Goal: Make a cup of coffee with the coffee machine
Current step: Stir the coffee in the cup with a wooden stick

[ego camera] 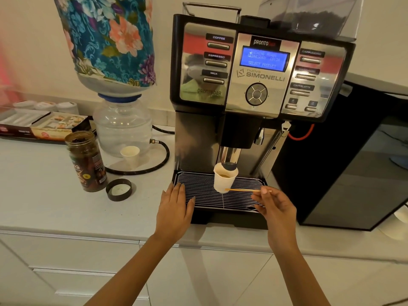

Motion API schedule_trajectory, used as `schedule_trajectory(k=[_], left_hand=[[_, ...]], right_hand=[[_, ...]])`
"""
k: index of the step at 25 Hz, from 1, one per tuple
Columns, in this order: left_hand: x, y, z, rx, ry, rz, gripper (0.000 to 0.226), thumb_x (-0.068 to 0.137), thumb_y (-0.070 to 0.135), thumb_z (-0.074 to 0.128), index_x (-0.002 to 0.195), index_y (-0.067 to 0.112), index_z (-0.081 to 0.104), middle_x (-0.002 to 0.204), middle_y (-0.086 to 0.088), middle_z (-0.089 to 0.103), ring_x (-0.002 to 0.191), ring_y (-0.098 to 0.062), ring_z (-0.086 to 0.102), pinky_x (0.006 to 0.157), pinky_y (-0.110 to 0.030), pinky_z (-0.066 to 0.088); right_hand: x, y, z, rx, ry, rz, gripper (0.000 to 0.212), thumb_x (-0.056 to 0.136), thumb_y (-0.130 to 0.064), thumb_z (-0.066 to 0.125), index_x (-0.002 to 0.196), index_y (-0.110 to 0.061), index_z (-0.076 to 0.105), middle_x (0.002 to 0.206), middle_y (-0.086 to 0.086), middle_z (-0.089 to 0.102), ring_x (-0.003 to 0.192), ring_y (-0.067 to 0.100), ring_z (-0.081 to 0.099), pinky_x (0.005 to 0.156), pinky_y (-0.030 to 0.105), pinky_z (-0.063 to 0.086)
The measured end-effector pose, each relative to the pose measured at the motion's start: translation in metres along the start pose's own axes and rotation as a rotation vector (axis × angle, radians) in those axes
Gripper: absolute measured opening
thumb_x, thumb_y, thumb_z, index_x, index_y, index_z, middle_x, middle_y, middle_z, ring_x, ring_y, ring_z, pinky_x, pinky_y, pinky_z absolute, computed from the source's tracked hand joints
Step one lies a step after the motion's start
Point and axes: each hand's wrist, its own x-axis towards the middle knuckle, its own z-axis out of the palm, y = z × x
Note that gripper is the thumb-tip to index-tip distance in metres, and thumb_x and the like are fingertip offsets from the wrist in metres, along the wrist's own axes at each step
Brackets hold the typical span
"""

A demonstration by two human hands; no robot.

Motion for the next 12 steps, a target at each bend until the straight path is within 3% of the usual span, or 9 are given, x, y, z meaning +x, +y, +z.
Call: schedule_trajectory(k=[3, 6, 10, 12], left_hand=[[0.007, 0.009, -0.002, -0.005, 0.022, 0.008, 0.069, 0.094, 0.056, 0.015, 0.148, 0.015, 0.027, 0.154, -0.005, 0.031, 0.144, -0.024, 0.020, 0.116, -0.038, 0.001], [0.024, 0.028, -0.005, -0.100, 0.003, 0.059, 0.073, 0.092, 0.062, 0.020, 0.148, 0.016, 0.027, 0.152, -0.006, 0.034, 0.140, -0.025, 0.028, 0.114, -0.036, 0.013], [0.057, 0.052, -0.007, -0.467, -0.192, 0.072, 0.079, 0.084, 0.061, 0.051, 0.146, 0.018, 0.027, 0.152, -0.004, 0.033, 0.135, -0.023, 0.035, 0.110, -0.044, 0.033], [0.068, 0.060, -0.006, -0.601, -0.246, 0.075, 0.075, 0.082, 0.049, 0.066, 0.141, 0.019, 0.032, 0.146, -0.003, 0.041, 0.128, -0.018, 0.044, 0.103, -0.033, 0.039]], right_hand=[[0.001, 0.000, -0.001, -0.012, 0.015, 0.006, 0.019, 0.089, -0.024, 0.057, 0.104, -0.017, 0.066, 0.085, -0.010, 0.074, 0.084, 0.009, 0.070, 0.062, 0.013, 0.053], [0.003, -0.002, -0.002, -0.009, 0.020, 0.009, 0.017, 0.090, -0.024, 0.057, 0.103, -0.019, 0.066, 0.084, -0.010, 0.074, 0.084, 0.007, 0.070, 0.061, 0.013, 0.052], [0.005, -0.006, -0.004, 0.001, 0.033, 0.013, 0.016, 0.090, -0.023, 0.057, 0.102, -0.020, 0.066, 0.086, -0.006, 0.074, 0.084, 0.008, 0.070, 0.062, 0.013, 0.053], [0.006, -0.007, -0.005, -0.006, 0.040, 0.014, 0.017, 0.090, -0.023, 0.057, 0.103, -0.018, 0.066, 0.087, -0.005, 0.073, 0.084, 0.009, 0.070, 0.062, 0.013, 0.053]])
